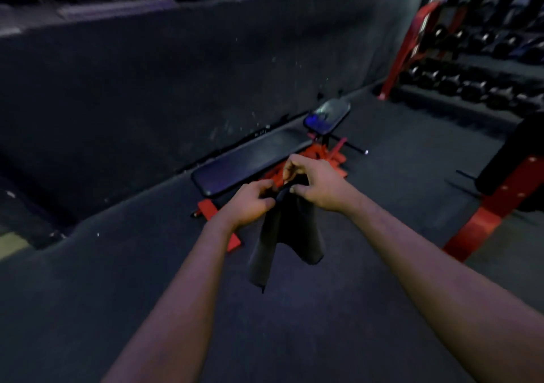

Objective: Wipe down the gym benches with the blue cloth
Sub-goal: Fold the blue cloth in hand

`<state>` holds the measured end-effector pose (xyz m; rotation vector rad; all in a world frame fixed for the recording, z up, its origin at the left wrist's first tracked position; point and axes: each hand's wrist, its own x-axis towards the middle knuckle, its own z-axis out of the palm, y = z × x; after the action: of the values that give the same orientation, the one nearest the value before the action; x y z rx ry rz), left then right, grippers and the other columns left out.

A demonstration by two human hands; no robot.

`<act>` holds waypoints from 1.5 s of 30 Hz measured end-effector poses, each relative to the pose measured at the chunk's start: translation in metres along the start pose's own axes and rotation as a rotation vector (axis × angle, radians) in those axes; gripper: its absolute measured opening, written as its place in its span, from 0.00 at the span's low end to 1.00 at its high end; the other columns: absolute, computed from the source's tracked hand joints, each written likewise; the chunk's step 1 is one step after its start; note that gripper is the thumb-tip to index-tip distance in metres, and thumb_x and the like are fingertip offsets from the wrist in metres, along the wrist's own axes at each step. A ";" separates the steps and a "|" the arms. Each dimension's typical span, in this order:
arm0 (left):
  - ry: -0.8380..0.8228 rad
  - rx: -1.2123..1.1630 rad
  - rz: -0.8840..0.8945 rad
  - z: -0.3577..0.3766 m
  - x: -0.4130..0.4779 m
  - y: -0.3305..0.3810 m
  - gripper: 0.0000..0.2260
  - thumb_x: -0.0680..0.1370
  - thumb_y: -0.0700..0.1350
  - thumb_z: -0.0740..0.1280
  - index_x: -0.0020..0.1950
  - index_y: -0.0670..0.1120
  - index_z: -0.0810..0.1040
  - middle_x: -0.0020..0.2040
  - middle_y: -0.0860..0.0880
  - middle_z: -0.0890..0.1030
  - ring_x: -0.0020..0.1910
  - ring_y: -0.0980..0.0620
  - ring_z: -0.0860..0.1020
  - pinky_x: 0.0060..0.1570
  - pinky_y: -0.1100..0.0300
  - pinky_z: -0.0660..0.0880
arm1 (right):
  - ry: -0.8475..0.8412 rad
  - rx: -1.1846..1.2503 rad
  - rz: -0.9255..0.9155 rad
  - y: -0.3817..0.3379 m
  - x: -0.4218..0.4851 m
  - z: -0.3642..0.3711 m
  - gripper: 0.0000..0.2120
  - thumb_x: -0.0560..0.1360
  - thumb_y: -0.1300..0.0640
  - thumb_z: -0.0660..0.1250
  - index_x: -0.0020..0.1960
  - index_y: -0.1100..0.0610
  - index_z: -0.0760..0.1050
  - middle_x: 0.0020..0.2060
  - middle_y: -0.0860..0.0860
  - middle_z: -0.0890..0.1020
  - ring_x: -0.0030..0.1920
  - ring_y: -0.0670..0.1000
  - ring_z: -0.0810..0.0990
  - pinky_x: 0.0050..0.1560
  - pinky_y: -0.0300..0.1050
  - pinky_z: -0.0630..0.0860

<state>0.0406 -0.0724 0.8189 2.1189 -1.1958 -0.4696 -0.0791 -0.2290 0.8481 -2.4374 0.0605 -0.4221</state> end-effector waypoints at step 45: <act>1.128 0.009 -0.465 -0.141 0.042 0.052 0.12 0.82 0.48 0.60 0.55 0.42 0.78 0.49 0.35 0.80 0.50 0.33 0.79 0.46 0.44 0.76 | 1.067 0.084 0.808 0.001 0.059 -0.101 0.10 0.77 0.50 0.68 0.46 0.57 0.78 0.44 0.60 0.83 0.48 0.64 0.81 0.44 0.49 0.75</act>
<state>0.1130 -0.0761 0.9566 2.1074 -0.0634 0.5207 -0.0554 -0.2995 0.9384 -1.6333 1.3582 -1.2086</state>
